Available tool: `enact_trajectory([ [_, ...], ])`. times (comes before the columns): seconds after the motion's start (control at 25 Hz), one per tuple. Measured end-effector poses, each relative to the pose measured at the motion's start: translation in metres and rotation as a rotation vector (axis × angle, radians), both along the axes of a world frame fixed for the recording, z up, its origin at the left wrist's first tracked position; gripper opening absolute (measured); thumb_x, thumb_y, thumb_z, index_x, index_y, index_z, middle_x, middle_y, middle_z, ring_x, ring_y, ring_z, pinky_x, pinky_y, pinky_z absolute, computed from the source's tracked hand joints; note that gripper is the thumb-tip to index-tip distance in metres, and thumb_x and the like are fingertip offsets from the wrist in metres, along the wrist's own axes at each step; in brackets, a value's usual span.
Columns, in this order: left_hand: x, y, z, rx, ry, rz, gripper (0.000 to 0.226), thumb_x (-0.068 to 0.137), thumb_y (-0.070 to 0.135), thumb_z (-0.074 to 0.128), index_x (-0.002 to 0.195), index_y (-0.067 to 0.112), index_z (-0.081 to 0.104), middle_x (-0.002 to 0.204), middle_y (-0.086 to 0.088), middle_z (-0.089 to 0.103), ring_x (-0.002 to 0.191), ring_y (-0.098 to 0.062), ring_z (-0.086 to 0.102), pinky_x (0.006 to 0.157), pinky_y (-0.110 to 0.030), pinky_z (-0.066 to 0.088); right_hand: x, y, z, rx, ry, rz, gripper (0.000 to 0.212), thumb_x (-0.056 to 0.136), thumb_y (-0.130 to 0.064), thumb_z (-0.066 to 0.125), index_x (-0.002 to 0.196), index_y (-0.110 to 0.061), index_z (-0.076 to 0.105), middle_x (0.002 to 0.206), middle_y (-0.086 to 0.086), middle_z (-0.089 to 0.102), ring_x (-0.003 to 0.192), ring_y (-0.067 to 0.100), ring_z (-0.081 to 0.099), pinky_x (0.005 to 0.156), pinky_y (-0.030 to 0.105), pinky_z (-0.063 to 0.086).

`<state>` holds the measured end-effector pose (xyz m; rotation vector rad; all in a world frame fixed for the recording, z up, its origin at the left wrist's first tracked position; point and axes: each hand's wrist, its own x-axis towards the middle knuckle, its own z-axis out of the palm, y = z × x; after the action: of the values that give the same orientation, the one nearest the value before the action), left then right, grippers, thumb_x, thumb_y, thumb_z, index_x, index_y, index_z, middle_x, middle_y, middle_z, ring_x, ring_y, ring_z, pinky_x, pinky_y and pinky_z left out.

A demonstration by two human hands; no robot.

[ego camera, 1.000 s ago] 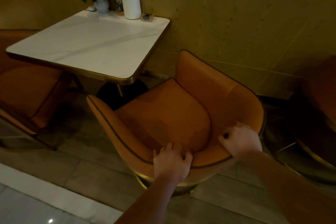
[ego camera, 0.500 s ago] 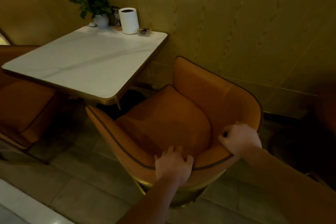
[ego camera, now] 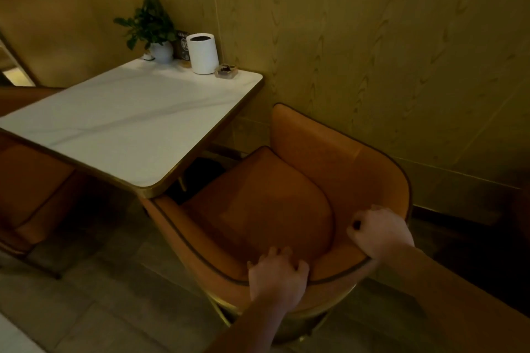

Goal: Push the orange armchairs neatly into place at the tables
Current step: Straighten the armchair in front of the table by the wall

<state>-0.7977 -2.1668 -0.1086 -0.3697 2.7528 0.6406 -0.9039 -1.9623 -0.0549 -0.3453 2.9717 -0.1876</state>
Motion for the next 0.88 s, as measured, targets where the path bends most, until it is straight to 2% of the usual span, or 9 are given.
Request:
enact_trajectory([
  [0.12, -0.03, 0.007, -0.003, -0.004, 0.005, 0.023, 0.052, 0.091, 0.057, 0.025, 0.122, 0.027, 0.054, 0.121, -0.002, 0.056, 0.112, -0.029, 0.055, 0.103, -0.054, 0.037, -0.033, 0.006, 0.001, 0.025, -0.014, 0.019, 0.03, 0.097, -0.052, 0.045, 0.103, -0.036, 0.069, 0.096, -0.01, 0.065, 0.109, 0.014, 0.056, 0.096, 0.034, 0.044],
  [0.32, -0.066, 0.017, -0.004, 0.016, -0.019, 0.032, 0.054, 0.089, 0.058, 0.025, 0.119, 0.026, 0.056, 0.12, -0.002, 0.058, 0.113, -0.029, 0.056, 0.104, -0.056, 0.035, -0.074, 0.011, 0.001, 0.093, -0.036, 0.028, 0.034, 0.097, -0.056, 0.042, 0.109, -0.036, 0.068, 0.116, -0.008, 0.068, 0.132, 0.018, 0.048, 0.108, 0.038, 0.038],
  [0.48, -0.082, 0.023, -0.002, 0.009, -0.047, 0.024, 0.054, 0.09, 0.058, 0.025, 0.119, 0.025, 0.057, 0.12, -0.003, 0.058, 0.113, -0.03, 0.056, 0.103, -0.055, 0.036, -0.092, 0.015, 0.004, 0.069, -0.034, 0.041, 0.033, 0.096, -0.055, 0.043, 0.104, -0.035, 0.069, 0.106, -0.008, 0.067, 0.119, 0.016, 0.054, 0.097, 0.035, 0.042],
  [0.64, -0.086, 0.024, 0.0, -0.028, -0.039, 0.027, 0.054, 0.09, 0.057, 0.024, 0.119, 0.026, 0.057, 0.12, -0.003, 0.058, 0.111, -0.029, 0.056, 0.102, -0.052, 0.038, -0.096, 0.015, 0.004, 0.05, -0.016, 0.063, 0.029, 0.096, -0.052, 0.045, 0.099, -0.036, 0.069, 0.098, -0.011, 0.067, 0.114, 0.014, 0.055, 0.1, 0.035, 0.041],
  [0.8, -0.084, 0.029, 0.0, -0.03, -0.026, 0.057, 0.055, 0.091, 0.057, 0.023, 0.126, 0.029, 0.054, 0.124, -0.002, 0.056, 0.114, -0.029, 0.054, 0.101, -0.051, 0.039, -0.097, 0.019, 0.006, -0.003, -0.008, 0.089, 0.025, 0.095, -0.047, 0.046, 0.089, -0.036, 0.067, 0.081, -0.015, 0.058, 0.093, 0.009, 0.053, 0.086, 0.031, 0.044],
  [0.88, -0.083, 0.028, -0.003, -0.001, -0.05, 0.07, 0.053, 0.092, 0.057, 0.022, 0.128, 0.03, 0.051, 0.128, -0.002, 0.054, 0.117, -0.03, 0.052, 0.104, -0.053, 0.037, -0.096, 0.02, 0.004, -0.01, -0.009, 0.107, 0.027, 0.094, -0.046, 0.045, 0.084, -0.034, 0.067, 0.078, -0.014, 0.058, 0.089, 0.008, 0.052, 0.083, 0.031, 0.047],
])
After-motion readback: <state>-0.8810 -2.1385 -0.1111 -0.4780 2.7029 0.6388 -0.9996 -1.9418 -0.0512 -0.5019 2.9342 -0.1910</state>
